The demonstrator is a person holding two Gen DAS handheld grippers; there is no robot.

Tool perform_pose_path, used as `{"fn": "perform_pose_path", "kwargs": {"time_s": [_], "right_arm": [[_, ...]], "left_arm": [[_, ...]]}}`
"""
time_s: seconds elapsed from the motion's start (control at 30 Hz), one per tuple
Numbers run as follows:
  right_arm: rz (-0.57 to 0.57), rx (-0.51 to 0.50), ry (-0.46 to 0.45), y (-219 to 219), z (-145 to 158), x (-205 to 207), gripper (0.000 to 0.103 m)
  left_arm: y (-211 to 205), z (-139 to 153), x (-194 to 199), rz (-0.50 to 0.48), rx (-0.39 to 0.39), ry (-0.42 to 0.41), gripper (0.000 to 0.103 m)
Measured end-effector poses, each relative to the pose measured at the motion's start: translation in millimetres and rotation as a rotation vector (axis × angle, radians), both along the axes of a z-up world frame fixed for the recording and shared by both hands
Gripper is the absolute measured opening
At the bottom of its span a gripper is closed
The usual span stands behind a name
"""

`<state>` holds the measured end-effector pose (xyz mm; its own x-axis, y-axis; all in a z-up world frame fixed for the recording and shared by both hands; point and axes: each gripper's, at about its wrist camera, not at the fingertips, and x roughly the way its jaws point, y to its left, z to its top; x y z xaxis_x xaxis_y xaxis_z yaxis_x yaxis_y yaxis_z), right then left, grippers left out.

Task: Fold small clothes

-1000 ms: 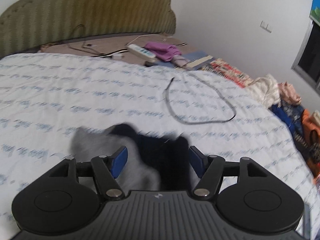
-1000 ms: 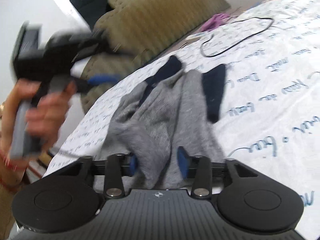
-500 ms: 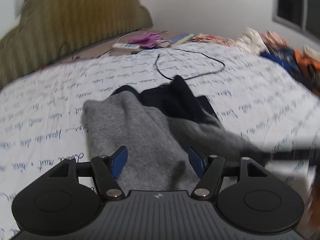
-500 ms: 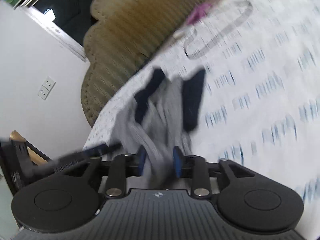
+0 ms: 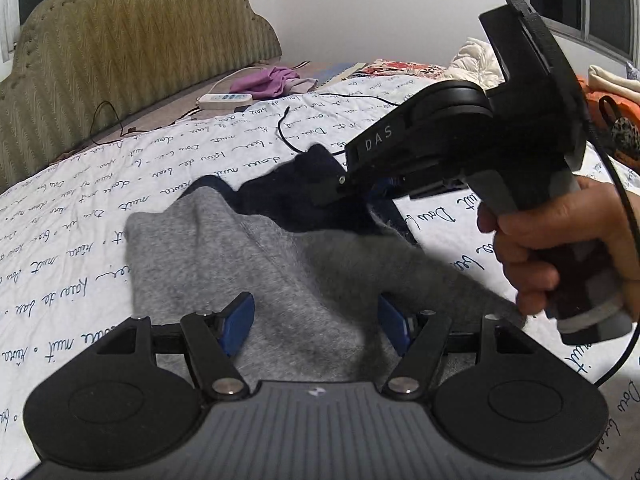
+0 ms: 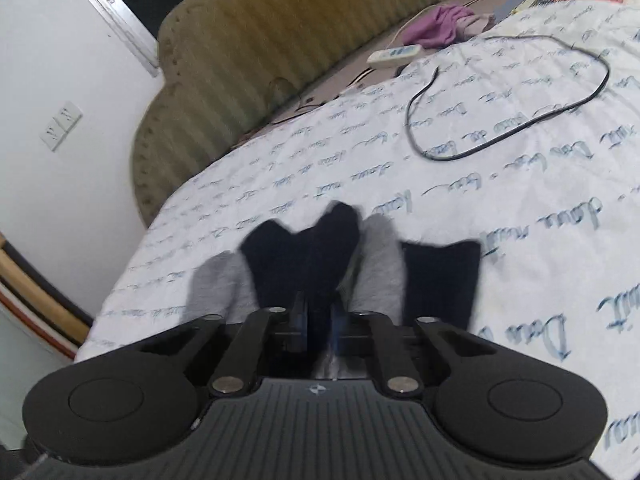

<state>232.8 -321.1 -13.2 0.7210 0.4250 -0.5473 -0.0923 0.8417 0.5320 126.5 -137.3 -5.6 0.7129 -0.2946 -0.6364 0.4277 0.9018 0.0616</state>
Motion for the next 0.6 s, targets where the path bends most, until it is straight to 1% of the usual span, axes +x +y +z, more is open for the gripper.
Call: {"fn": "perform_pose_path", "kwargs": {"time_s": [0.07,0.13,0.17,0.2,0.27,0.33,0.37,0.4,0.43,0.47,0.5,0.53,0.57,0.6], "right_arm": [[-0.031,-0.012,-0.041,-8,4,-3,0.009],[-0.066,-0.007,-0.061,-21,6,-2,0.008],[-0.081,-0.010,-0.057,-26,6,0,0.007],[-0.092,-0.026,-0.048,-31,2,2,0.005],[-0.091,-0.088,-0.013,-33,-6,5,0.004],[-0.108,-0.104,0.016,-36,-13,2,0.011],[-0.133,-0.097,0.007,-37,-12,-3,0.017],[-0.149,-0.090,-0.018,-37,-8,-11,0.017],[-0.142,-0.076,-0.048,-36,-3,-18,0.019],[-0.127,-0.063,-0.067,-34,2,-24,0.033],[-0.103,-0.053,-0.079,-30,7,-27,0.061],[-0.069,-0.048,-0.082,-26,10,-28,0.074],[-0.037,-0.060,-0.082,-20,12,-27,0.078],[-0.016,-0.091,-0.083,-13,14,-24,0.074]], "left_arm": [[-1,-1,1,-0.003,-0.006,0.000,0.068],[-2,-2,3,-0.014,-0.007,0.005,0.069],[-3,-3,4,-0.013,-0.002,0.007,0.071],[-3,-5,5,-0.012,0.001,0.008,0.072],[-3,-8,4,-0.011,0.007,0.011,0.072],[-3,-9,3,-0.008,0.006,0.015,0.072],[-2,-9,3,-0.008,0.001,0.016,0.072],[-2,-9,2,-0.008,-0.005,0.019,0.072],[-1,-9,2,-0.007,-0.007,0.023,0.072],[-2,-9,2,-0.005,-0.005,0.025,0.073],[-2,-9,2,-0.004,-0.003,0.026,0.073],[-4,-9,1,-0.002,-0.001,0.025,0.073],[-4,-9,1,0.000,-0.001,0.025,0.073],[-5,-9,1,0.002,-0.003,0.025,0.073]]}}
